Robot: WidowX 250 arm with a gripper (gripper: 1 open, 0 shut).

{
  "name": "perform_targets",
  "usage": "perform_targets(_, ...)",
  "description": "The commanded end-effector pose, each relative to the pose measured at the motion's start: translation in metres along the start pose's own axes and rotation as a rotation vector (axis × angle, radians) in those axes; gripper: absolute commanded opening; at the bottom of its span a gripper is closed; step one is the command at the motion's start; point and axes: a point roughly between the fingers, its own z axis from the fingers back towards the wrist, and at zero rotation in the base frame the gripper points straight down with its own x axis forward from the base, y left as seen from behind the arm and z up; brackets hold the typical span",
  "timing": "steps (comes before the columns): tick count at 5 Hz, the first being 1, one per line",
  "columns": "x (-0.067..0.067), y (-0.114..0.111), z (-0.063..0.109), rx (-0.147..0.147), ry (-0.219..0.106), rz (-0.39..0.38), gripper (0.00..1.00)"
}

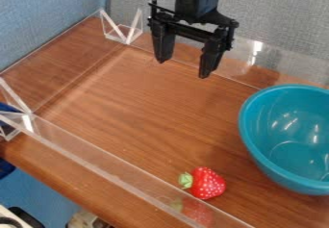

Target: Put the strawberry in the blue bowl

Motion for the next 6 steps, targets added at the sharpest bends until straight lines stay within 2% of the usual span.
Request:
perform_targets(1,-0.002,-0.002,-0.007,-0.001,0.014,-0.004,1.00)
perform_targets(2,-0.014,-0.012,-0.017,-0.011,0.014,-0.033,1.00)
perform_targets(3,-0.033,-0.029,-0.022,-0.026,-0.019,-0.074,1.00)
perform_targets(4,-0.045,-0.045,-0.027,-0.037,-0.048,-0.123,1.00)
perform_targets(5,-0.053,-0.059,-0.036,-0.044,-0.074,-0.159,1.00)
perform_targets(6,-0.059,-0.069,-0.052,-0.048,-0.096,-0.181,1.00)
